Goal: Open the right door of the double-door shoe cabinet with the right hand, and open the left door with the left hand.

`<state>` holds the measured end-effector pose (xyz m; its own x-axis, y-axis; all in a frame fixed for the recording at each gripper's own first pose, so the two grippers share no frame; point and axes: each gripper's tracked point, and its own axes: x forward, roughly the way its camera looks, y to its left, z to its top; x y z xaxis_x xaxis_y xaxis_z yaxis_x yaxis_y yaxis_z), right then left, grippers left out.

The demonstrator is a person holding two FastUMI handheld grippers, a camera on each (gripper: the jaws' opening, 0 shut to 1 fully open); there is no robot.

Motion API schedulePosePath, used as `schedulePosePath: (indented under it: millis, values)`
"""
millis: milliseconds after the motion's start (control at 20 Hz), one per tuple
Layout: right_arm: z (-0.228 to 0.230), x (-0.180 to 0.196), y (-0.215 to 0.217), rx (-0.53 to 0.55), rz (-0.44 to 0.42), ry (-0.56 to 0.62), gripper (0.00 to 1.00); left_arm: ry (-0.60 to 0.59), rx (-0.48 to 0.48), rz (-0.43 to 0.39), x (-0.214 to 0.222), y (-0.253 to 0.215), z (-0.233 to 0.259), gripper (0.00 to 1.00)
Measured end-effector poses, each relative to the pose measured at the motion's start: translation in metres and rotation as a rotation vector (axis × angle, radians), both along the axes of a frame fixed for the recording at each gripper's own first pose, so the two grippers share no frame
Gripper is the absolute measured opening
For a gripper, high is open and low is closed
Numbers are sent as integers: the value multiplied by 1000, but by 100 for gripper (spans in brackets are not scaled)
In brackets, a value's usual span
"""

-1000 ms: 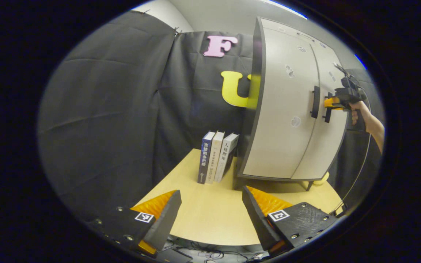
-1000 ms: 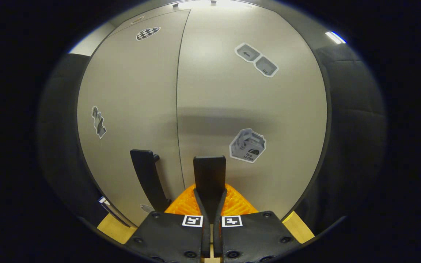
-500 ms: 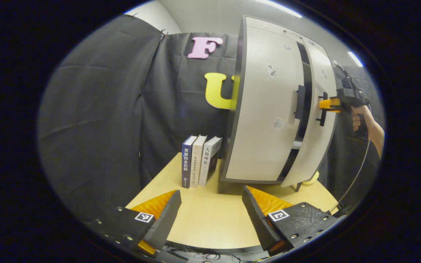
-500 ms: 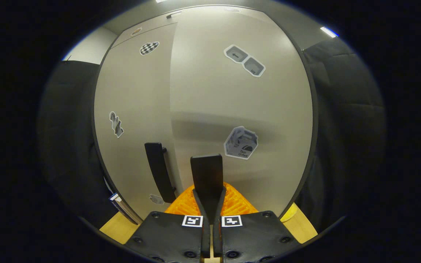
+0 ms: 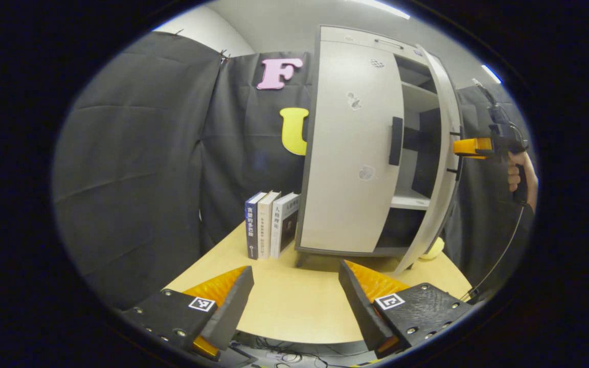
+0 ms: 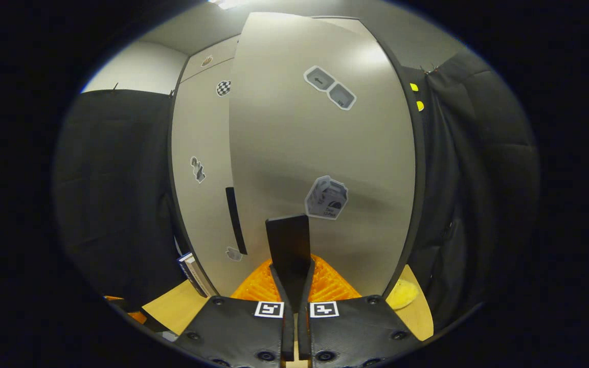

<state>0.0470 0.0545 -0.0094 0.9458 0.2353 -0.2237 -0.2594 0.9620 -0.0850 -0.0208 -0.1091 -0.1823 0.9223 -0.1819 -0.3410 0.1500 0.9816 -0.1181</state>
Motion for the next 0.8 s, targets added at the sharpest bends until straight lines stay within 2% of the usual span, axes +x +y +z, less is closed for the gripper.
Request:
schedulePosePath:
  millis: [100, 150, 350, 650, 800]
  values:
    - [1, -11, -12, 4, 16, -4, 5, -11, 12, 1, -21, -10, 7, 97]
    - [3, -16, -17, 5, 21, -7, 1, -19, 13, -2, -30, -17, 12, 98]
    - [10, -35, -47, 19, 32, 1, 4, -30, 72, 2, -62, -37, 21, 96]
    - [19, -52, -86, 0, 33, 5, 4, -38, 46, 12, -96, -72, 33, 97]
    - [23, -55, -101, -6, 38, 6, 4, -53, 72, 6, -107, -83, 38, 98]
